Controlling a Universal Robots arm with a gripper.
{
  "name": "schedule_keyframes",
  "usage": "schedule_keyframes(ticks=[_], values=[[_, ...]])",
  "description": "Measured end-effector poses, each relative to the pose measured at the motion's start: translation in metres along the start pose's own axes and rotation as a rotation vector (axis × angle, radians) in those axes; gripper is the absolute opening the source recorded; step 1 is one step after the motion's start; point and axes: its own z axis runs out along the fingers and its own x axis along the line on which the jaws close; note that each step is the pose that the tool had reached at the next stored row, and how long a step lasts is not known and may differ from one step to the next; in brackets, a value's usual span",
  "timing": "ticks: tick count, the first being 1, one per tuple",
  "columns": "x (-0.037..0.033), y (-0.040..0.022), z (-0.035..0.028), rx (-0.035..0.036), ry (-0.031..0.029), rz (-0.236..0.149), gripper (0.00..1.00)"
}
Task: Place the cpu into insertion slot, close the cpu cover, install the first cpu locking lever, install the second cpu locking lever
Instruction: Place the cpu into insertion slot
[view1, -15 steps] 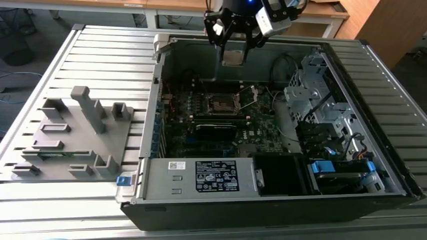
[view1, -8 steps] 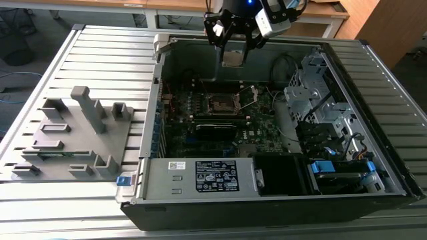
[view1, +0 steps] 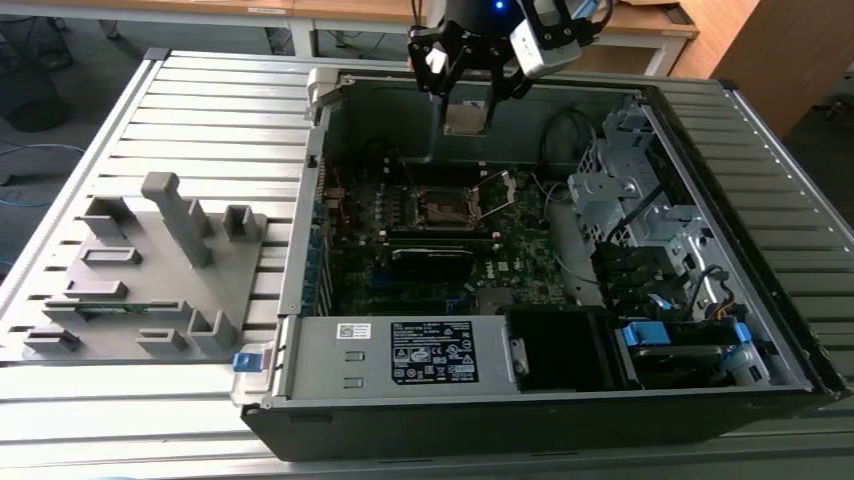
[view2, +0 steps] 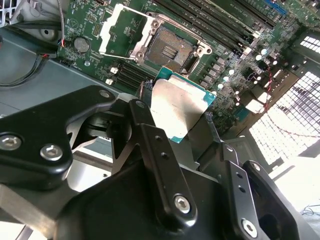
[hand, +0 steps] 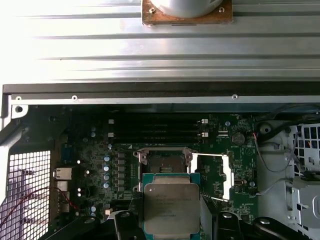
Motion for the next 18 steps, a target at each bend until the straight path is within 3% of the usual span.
schedule_keyframes(ticks=[18], values=[[-0.0001,-0.0003,0.0028,0.0001,0.0001,0.000,0.54]])
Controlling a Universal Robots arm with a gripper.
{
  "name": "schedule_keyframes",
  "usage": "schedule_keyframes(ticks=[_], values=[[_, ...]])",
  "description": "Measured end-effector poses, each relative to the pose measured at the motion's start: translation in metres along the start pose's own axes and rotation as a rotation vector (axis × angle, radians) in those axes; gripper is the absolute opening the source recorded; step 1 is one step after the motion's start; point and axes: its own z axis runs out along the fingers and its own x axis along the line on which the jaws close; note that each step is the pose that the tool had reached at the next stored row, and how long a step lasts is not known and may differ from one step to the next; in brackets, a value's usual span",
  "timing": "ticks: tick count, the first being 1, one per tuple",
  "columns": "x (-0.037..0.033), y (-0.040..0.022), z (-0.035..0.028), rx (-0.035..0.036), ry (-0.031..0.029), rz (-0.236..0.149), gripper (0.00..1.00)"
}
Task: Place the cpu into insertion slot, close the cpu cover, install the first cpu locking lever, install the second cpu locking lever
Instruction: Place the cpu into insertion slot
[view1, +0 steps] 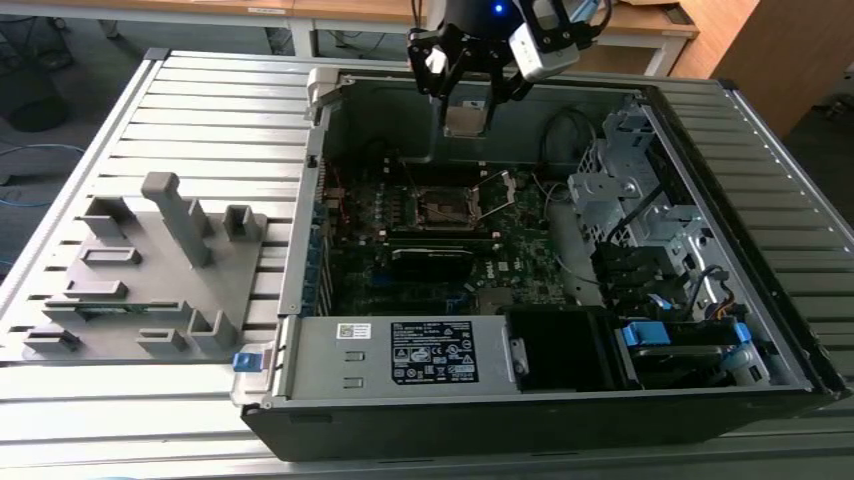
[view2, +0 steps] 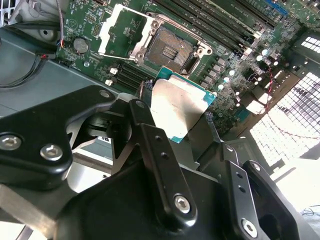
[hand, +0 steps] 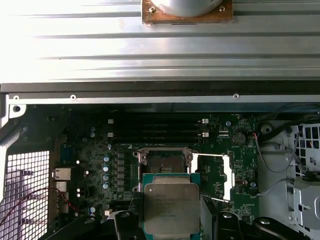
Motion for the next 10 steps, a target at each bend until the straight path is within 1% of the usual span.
schedule_keyframes(ticks=[6,10], values=[[0.0000,0.0000,0.0003,-0.0001,-0.0001,0.000,0.54],[0.0000,-0.0002,0.0019,-0.0003,-0.0002,0.000,0.54]])
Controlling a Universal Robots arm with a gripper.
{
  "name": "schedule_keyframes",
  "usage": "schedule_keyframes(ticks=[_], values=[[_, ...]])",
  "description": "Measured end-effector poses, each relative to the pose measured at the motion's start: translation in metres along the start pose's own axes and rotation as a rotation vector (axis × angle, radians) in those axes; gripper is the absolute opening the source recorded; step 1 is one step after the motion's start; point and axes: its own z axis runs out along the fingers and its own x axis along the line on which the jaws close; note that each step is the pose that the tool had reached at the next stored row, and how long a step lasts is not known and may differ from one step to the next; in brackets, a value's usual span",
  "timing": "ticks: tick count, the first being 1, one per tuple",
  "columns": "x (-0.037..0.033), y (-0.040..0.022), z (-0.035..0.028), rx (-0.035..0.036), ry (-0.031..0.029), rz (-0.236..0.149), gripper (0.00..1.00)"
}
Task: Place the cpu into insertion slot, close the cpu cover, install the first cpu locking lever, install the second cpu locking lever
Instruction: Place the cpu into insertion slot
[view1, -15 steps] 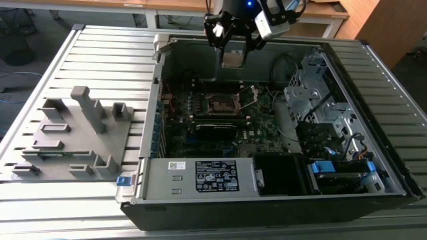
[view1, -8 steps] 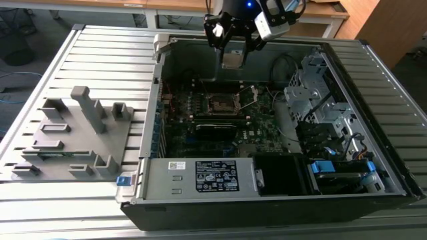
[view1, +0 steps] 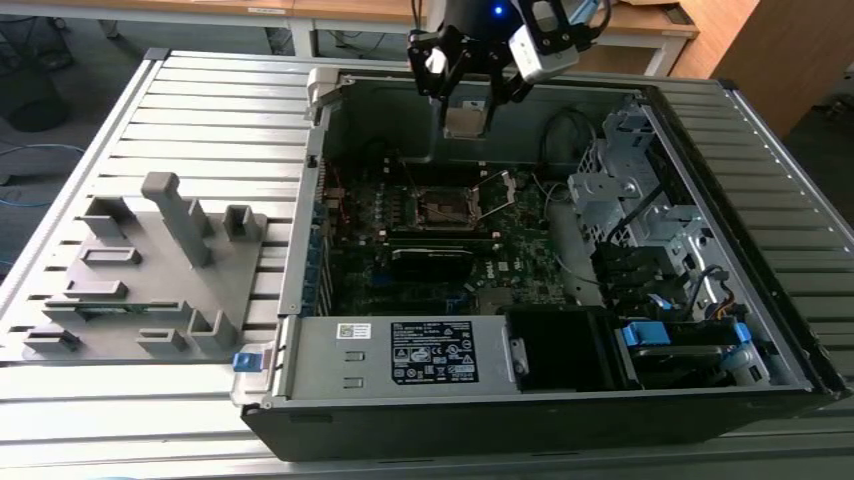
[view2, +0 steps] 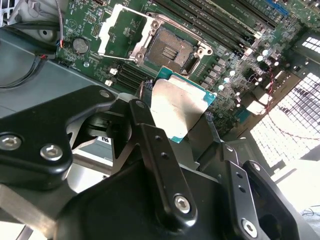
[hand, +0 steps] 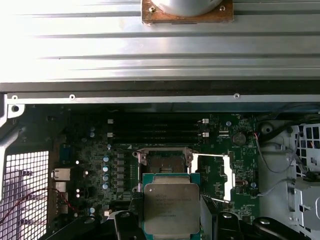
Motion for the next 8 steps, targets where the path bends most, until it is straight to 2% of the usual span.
schedule_keyframes(ticks=[8], values=[[0.0000,-0.0001,0.0011,0.0001,0.0000,0.000,0.54]])
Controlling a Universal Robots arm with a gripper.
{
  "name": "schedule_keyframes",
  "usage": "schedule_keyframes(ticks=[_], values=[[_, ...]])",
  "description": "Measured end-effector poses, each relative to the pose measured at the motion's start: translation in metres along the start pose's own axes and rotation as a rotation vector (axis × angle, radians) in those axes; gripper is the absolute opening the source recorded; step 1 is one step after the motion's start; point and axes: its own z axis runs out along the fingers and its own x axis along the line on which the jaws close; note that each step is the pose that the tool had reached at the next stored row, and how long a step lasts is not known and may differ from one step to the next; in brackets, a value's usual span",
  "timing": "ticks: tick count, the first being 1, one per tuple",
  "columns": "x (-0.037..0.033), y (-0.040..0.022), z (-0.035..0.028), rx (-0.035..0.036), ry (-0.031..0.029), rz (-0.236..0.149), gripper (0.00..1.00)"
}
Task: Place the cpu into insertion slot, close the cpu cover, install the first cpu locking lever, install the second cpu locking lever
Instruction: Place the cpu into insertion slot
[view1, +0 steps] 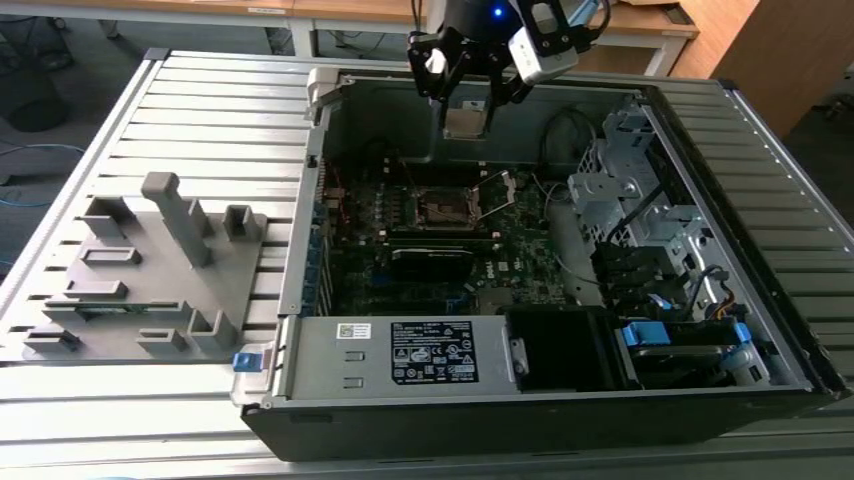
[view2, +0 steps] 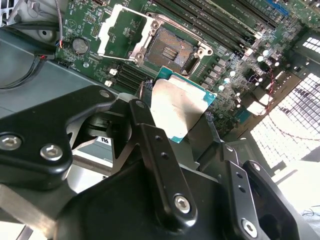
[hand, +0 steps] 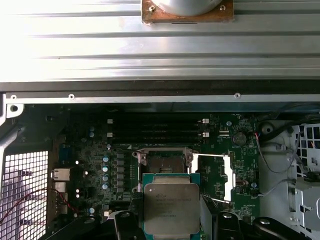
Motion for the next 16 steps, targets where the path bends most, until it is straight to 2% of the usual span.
schedule_keyframes(ticks=[16], values=[[-0.0001,-0.0003,0.0036,0.0001,0.0000,0.000,0.54]])
